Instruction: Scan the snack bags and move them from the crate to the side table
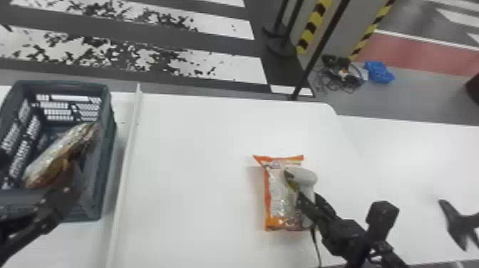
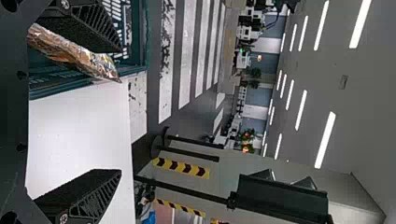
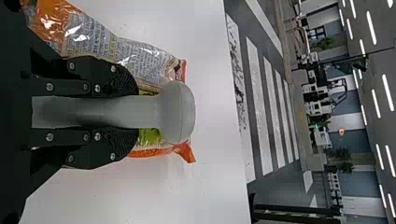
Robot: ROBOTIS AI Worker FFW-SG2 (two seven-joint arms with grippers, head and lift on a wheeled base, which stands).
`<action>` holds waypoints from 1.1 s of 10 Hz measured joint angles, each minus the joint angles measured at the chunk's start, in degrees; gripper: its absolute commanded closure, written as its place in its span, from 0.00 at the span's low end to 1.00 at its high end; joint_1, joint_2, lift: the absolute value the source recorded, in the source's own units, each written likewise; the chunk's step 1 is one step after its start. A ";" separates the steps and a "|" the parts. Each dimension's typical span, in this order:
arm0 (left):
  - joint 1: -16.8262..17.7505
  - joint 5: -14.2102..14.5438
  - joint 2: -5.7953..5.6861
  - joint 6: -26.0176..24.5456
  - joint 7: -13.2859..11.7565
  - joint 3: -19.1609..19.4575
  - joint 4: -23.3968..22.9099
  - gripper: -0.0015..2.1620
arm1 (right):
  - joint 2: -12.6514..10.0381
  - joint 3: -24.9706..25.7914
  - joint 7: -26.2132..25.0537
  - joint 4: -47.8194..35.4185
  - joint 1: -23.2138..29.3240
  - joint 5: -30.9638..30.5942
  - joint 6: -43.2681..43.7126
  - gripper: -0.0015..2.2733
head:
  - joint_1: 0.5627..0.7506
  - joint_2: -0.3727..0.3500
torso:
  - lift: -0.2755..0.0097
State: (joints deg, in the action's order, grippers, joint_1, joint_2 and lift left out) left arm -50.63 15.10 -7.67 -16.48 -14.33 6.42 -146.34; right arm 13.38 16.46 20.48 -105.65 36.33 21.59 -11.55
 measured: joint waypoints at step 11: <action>-0.02 -0.65 0.01 -0.18 0.00 -0.55 -0.96 0.03 | 8.07 11.66 1.75 14.94 -11.52 4.06 -3.58 0.99 | 0.70 0.03 | 0.66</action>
State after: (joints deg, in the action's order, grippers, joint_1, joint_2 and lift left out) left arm -50.65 14.45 -7.66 -16.66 -14.32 5.87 -147.30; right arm 21.45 28.12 22.22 -90.71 24.81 25.64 -15.13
